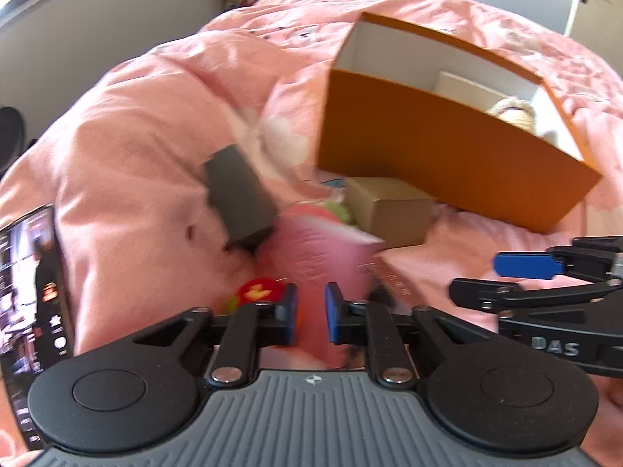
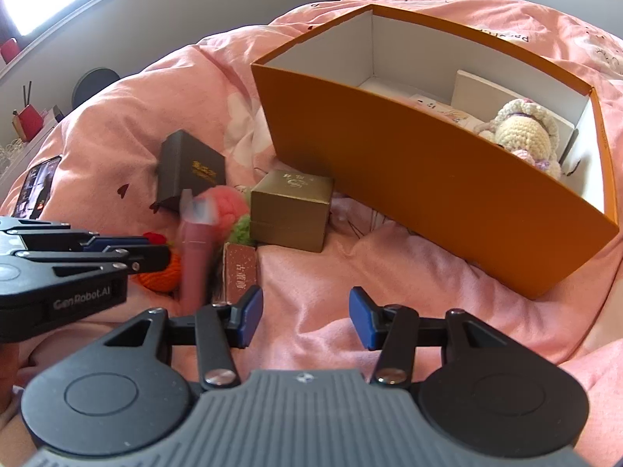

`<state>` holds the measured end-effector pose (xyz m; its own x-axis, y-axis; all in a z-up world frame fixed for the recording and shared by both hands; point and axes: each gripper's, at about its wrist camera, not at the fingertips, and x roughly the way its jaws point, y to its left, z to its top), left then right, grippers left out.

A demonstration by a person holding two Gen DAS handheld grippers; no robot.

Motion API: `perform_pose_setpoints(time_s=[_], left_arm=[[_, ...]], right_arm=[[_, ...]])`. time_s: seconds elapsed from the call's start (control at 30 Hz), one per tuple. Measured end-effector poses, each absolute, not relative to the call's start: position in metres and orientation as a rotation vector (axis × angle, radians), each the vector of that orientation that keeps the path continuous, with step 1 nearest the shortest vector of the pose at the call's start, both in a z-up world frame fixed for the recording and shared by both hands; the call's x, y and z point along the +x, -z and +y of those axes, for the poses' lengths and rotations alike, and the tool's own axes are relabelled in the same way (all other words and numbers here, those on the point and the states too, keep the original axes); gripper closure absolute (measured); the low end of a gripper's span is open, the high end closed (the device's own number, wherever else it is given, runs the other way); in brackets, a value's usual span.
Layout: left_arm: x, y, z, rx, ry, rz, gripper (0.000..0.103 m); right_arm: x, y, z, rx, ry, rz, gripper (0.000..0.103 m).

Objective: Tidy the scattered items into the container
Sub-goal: 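Grasp the pink card wallet with the left gripper while the right grasps the red-brown book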

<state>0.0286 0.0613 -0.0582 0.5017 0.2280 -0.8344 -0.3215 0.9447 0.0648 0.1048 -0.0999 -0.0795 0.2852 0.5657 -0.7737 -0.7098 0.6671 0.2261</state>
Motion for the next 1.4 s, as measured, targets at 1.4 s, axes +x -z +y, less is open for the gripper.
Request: perform_pose_setpoints(time_s=[1.4], left_arm=[[0.050,0.067,0.054,-0.143,-0.343,0.983,0.059]], right_arm=[[0.104,0.079,-0.092,-0.180,-0.960,0.976,0.061]])
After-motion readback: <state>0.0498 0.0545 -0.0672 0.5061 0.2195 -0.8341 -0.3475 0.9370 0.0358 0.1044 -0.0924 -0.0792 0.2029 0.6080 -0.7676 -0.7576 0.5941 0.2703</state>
